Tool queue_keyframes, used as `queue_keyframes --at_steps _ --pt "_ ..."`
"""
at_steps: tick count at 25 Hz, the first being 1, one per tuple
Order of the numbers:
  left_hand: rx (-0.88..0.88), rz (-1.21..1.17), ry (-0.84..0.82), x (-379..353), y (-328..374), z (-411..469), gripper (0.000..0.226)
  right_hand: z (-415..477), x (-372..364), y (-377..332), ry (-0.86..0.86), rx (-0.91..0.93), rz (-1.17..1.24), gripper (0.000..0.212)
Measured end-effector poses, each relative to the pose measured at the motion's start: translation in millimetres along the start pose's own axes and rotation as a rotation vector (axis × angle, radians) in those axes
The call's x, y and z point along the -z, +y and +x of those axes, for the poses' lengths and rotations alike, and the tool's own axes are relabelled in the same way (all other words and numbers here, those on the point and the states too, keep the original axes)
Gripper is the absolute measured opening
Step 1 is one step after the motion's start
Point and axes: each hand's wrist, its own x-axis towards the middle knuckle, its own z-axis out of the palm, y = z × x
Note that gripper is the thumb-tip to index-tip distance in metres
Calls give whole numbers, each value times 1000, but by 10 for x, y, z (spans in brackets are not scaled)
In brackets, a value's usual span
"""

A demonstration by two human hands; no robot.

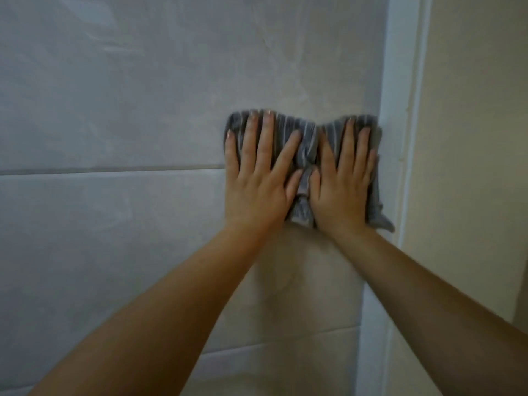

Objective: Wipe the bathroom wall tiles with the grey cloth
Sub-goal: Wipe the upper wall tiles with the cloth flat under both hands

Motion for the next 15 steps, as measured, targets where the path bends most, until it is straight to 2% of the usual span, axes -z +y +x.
queue_keyframes --at_steps 3,7,15 --pt "6 3 0 -52 95 11 57 -32 -47 81 43 -9 1 54" --pt "-92 4 -75 -56 127 -540 59 -644 -102 124 11 2 1 53" --pt "-157 22 -90 98 -415 -1268 58 -1265 -172 -465 30 -120 26 57"
